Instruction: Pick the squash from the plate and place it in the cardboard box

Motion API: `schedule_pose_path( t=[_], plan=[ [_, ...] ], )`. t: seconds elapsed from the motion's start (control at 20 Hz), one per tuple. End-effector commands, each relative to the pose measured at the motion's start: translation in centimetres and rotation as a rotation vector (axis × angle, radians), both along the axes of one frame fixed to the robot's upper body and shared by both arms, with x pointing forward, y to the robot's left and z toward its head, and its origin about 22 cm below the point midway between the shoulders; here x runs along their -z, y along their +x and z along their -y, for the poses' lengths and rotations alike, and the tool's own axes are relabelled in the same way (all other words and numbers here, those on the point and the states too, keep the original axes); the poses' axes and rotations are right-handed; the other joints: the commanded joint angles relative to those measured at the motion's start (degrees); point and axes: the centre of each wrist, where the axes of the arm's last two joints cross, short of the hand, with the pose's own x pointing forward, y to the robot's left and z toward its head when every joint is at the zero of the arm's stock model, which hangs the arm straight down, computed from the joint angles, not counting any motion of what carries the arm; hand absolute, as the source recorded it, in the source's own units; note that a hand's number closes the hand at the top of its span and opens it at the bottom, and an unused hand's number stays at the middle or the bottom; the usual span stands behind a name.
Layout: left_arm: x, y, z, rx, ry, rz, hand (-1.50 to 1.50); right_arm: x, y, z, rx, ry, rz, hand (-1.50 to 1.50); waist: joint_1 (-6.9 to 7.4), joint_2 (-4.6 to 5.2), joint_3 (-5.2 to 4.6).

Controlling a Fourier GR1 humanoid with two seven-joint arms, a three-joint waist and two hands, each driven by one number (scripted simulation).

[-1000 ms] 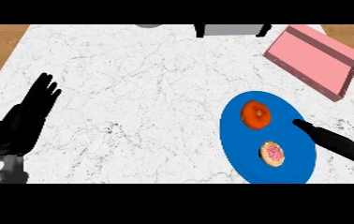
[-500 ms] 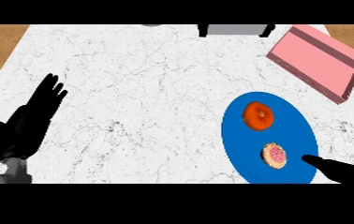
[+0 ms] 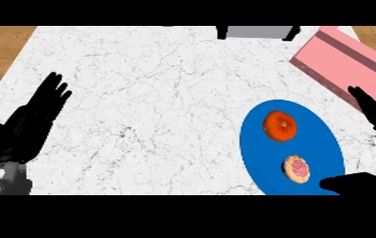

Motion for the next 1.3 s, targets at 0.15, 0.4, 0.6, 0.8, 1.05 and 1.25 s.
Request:
schedule_pose_path(
  t=[0.15,0.4,0.6,0.8,1.05,1.25],
  plan=[
    [0.2,0.4,0.2,-0.002,-0.012,-0.018,0.0,-0.8,3.4,-5.1,0.033,0.029,-0.229,-1.5,-0.54,-0.08,0.19],
    [0.5,-0.8,-0.7,-0.009,0.005,-0.018,0.0,-1.4,4.2,-5.3,0.051,0.024,-0.292,-1.5,-1.31,-0.36,0.23],
    [-0.1,-0.5,-1.3,-0.026,-0.016,0.006,0.0,0.8,5.2,-5.8,0.037,0.008,-0.338,-1.5,-1.35,-0.28,0.25],
    [1.0,-1.2,-1.6,-0.021,-0.004,0.004,0.0,-0.5,5.2,-6.2,0.047,0.001,-0.345,-1.5,-1.54,-0.37,0.22],
    [1.3,0.9,1.3,-0.037,0.004,-0.004,0.0,0.7,7.2,-3.9,0.022,0.037,-0.318,-1.5,-1.86,-0.21,0.27],
    [1.5,-2.3,0.1,-0.027,-0.014,-0.008,0.0,1.4,6.8,-6.4,0.017,0.033,-0.277,-1.5,-1.45,-0.32,0.28]
  ],
)
